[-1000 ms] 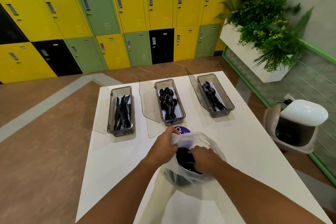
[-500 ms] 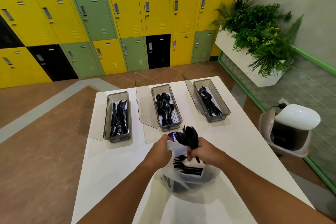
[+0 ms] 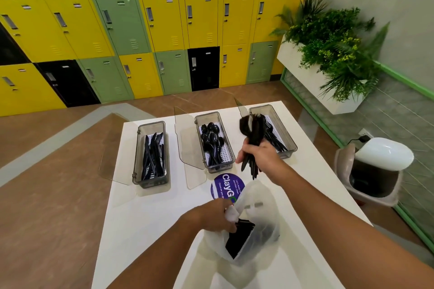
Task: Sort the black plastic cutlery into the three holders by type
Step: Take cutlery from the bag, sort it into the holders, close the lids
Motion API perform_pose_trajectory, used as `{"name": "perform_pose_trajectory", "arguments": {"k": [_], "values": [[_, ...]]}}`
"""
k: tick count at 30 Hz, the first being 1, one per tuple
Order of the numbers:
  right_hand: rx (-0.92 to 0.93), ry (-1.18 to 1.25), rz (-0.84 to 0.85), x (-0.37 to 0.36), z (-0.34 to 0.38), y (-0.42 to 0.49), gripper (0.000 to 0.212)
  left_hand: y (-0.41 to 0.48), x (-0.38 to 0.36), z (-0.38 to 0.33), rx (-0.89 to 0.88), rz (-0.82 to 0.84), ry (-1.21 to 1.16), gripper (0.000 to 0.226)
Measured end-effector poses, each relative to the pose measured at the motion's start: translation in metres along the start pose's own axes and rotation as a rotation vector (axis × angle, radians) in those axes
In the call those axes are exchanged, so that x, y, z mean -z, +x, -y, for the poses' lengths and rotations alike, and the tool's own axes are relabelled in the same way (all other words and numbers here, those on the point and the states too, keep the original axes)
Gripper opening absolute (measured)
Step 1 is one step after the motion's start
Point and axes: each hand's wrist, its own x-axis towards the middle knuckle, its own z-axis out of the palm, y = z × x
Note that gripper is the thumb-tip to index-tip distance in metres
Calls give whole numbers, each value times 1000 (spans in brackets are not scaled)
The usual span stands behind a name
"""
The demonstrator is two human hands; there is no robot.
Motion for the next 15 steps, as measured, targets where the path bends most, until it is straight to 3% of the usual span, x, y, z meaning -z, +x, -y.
{"name": "perform_pose_trajectory", "arguments": {"k": [2,5,7,9,11,15], "values": [[7,149,-124,1,5,6,18,-1,3,2,5,31,-16,62],[-44,348,-181,4,7,12,9,-5,9,3,-8,-20,-108,90],[-69,323,-160,5,2,11,11,-10,15,-3,-59,-133,-268,82],[-66,178,-121,3,-9,7,14,-14,22,-15,-154,-260,-482,62],[-57,6,-65,-1,-21,4,19,-15,28,-27,-226,-353,-681,59],[3,-279,83,-16,-33,-9,4,-6,39,-47,-234,-365,-1006,51]]}}
